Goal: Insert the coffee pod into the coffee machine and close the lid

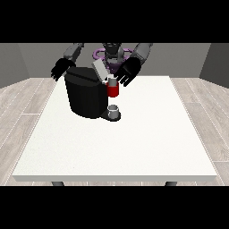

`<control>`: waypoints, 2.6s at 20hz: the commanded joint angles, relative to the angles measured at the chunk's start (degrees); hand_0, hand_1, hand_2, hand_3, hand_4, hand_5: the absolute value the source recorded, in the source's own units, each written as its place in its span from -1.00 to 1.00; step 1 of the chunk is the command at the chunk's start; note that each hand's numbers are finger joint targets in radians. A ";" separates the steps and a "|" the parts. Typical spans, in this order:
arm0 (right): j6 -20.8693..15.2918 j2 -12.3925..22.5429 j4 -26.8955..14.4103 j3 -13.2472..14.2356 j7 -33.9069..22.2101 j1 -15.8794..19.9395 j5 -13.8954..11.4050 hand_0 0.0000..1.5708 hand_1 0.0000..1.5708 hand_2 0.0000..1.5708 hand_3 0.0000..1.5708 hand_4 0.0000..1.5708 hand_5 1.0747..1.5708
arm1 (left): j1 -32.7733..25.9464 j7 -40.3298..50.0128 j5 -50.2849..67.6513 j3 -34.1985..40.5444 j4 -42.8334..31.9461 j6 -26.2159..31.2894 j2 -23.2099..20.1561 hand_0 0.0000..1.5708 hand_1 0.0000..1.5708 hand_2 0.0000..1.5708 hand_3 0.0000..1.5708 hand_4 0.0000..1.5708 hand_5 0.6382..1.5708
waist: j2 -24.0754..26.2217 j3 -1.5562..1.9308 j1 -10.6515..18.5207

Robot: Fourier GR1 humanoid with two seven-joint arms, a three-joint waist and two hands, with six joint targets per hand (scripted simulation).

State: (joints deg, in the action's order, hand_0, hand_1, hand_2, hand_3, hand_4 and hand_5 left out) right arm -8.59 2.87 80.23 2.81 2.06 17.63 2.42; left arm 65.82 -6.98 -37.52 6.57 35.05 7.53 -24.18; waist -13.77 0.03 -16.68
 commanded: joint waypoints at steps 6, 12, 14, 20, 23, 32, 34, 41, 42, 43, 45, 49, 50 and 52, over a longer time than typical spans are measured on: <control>-0.21 -0.36 -1.02 0.70 4.02 -0.68 0.07 -1.00 -1.00 -1.00 -1.00 -0.47 1.00 | 0.81 -0.43 0.03 0.24 -0.45 1.28 0.44 0.54 0.54 0.58 0.43 -0.41 1.00 | -2.14 -0.01 -0.12; -0.37 0.78 -0.64 0.71 1.23 -0.69 -0.51 -1.00 -1.00 -1.00 -1.00 -0.47 1.00 | 0.67 -1.21 -1.28 -0.03 -0.44 1.20 -1.39 0.42 0.42 0.47 0.26 -0.44 1.00 | -1.17 -0.02 0.36; -0.61 -0.23 -0.49 0.56 0.78 -0.30 0.13 -1.00 -1.00 -1.00 -1.00 -0.53 1.00 | 0.38 0.04 -2.42 -0.97 -0.42 -0.66 0.61 0.38 0.38 0.44 0.22 -0.49 1.00 | -1.13 -0.02 -0.19; -0.90 -0.47 -1.63 0.64 2.06 -0.06 -0.13 -1.00 -1.00 -1.00 -1.00 -0.44 1.00 | 0.00 -1.56 -2.73 -0.92 0.16 -0.64 0.29 0.37 0.37 0.43 0.23 -0.54 1.00 | -1.20 -0.02 1.31; -2.41 -0.82 -2.44 0.59 2.87 1.59 -1.30 -1.00 -1.00 -1.00 -1.00 -0.45 1.00 | 1.67 -1.87 -2.92 -1.16 0.31 0.83 -0.10 0.30 0.30 0.38 0.15 -0.53 1.00 | -2.34 -0.02 1.86; -0.41 0.27 -1.12 0.85 0.71 1.92 0.26 -1.00 -1.00 -1.00 -1.00 -0.48 1.00 | 1.96 -1.57 -5.98 -3.26 -0.66 3.52 -1.42 -1.00 -1.00 -1.00 -1.00 -1.00 1.00 | -1.62 -0.02 -0.12; -1.97 0.24 -3.33 2.70 1.73 0.38 0.36 -1.00 -1.00 -1.00 -1.00 -0.47 1.00 | -0.32 -3.83 -5.96 -3.77 0.44 4.50 -1.70 -1.00 -1.00 -1.00 -1.00 -1.00 1.00 | -0.17 -0.01 2.74; -0.62 0.66 -4.43 2.99 2.32 -2.59 1.11 -1.00 -1.00 -1.00 -1.00 -0.56 1.00 | -1.12 -3.23 -5.59 -2.86 0.86 6.44 -2.00 -1.00 -1.00 -1.00 -1.00 -1.00 1.00 | 3.08 -0.01 3.36; -2.70 -1.83 -2.00 0.45 3.24 -1.14 -0.73 -1.00 -1.00 -1.00 -1.00 -0.51 1.00 | 0.28 -4.40 -5.41 -1.28 -0.21 4.94 -4.34 -1.00 -1.00 -1.00 -1.00 -1.00 1.00 | -0.15 -0.03 2.17; -0.78 0.70 -5.69 3.47 2.12 -1.49 1.34 -1.00 -1.00 -1.00 -1.00 -0.52 1.00 | -1.33 -0.31 -5.84 -3.84 1.69 6.42 1.71 -1.00 -1.00 -1.00 -1.00 -1.00 1.00 | 5.29 0.00 4.41; -1.83 -0.16 -4.60 2.22 2.73 -1.39 0.15 -1.00 -1.00 -1.00 -1.00 -0.46 1.00 | -1.03 -1.47 -6.32 -3.27 1.79 5.55 -0.04 -1.00 -1.00 -1.00 -1.00 -1.00 1.00 | 4.06 -0.02 3.95; -2.55 0.41 -7.26 4.05 1.21 -5.38 0.78 -1.00 -1.00 -1.00 -1.00 -0.50 1.00 | -7.09 -1.94 -2.47 -1.88 3.51 6.15 5.12 -1.00 -1.00 -1.00 -1.00 -1.00 1.00 | 11.12 -0.04 8.52; -1.02 0.58 -8.51 4.26 4.38 -4.91 1.35 -1.00 -1.00 -1.00 -1.00 -0.52 1.00 | -4.48 0.23 -2.07 -1.15 4.08 7.47 4.66 -1.00 -1.00 -1.00 -1.00 -1.00 1.00 | 9.41 -0.01 7.76; -2.30 -0.58 -7.89 4.56 4.10 -7.92 1.49 -1.00 -1.00 -1.00 -1.00 -0.51 1.00 | -8.56 -2.02 4.45 5.10 3.25 5.20 6.28 -1.00 -1.00 -1.00 -1.00 -1.00 1.00 | 11.72 -0.07 10.36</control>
State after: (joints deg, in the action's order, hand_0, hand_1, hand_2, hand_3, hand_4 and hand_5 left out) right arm -10.39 3.15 73.09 6.88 5.32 12.74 3.53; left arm 60.48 -8.45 -38.57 6.71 38.05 13.58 -20.08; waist -4.81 -0.01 -8.93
